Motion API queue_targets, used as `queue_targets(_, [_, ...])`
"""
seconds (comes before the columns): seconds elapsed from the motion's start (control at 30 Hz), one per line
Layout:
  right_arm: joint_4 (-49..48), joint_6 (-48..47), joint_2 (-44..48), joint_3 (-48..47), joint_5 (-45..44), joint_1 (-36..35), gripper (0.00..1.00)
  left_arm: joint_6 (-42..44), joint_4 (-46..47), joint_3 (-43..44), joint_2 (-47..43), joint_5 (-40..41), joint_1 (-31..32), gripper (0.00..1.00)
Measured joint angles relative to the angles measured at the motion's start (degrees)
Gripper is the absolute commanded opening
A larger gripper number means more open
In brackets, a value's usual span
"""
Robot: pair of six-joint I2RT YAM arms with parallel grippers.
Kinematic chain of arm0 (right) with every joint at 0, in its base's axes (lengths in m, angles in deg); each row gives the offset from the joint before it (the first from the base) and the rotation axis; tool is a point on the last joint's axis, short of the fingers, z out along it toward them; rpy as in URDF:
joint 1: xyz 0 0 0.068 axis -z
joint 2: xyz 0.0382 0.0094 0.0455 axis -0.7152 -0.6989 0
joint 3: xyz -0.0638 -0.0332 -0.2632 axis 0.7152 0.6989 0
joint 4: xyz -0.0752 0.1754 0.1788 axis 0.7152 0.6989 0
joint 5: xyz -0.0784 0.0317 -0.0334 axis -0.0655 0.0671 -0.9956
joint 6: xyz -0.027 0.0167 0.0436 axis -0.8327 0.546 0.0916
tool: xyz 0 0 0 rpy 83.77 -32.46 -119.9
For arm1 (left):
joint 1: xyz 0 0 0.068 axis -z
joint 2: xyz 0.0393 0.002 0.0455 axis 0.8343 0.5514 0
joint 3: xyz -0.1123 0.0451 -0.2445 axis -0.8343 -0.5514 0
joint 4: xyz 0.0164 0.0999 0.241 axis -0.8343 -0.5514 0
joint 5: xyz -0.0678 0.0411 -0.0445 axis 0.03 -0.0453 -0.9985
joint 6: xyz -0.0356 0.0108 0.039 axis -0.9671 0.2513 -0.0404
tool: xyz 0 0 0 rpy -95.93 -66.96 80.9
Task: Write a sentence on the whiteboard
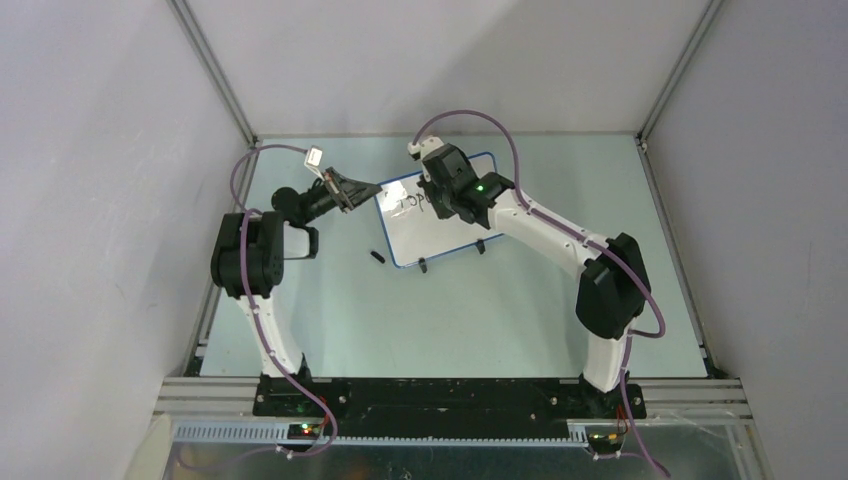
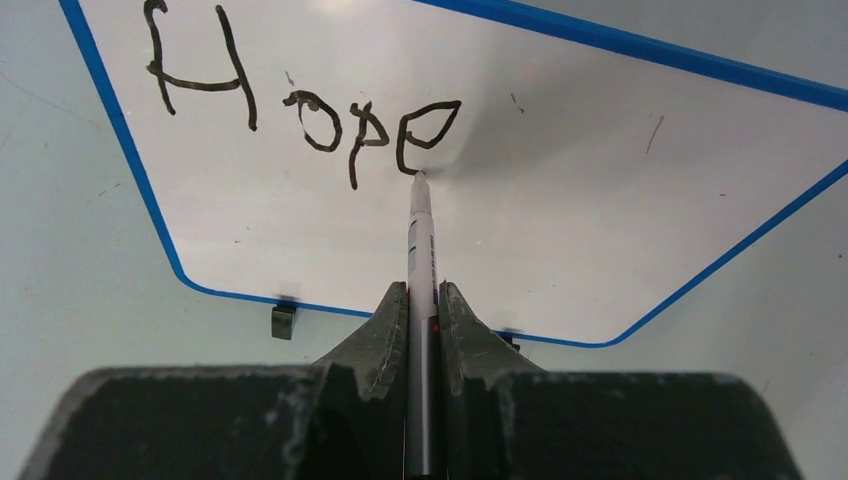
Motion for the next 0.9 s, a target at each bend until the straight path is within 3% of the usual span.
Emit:
queue_targets(0.3, [-0.39, -0.04, 0.81, 0.39, 0.48, 0.28, 0.00, 0.00, 0.04, 0.00, 0.00, -0.04, 0.00, 0.00])
queue_targets(0.7, [-8.87, -0.22, 13.18, 11.47, 3.02, -1.66, 0.00, 0.00, 0.09, 0.00, 0.00, -0.04, 0.00, 0.00])
queue_targets(0.9, [-13.49, -0.20, 14.38, 18.53, 1.92, -3.56, 0.00, 0.00, 0.11, 0.00, 0.00, -0.04, 0.00, 0.00])
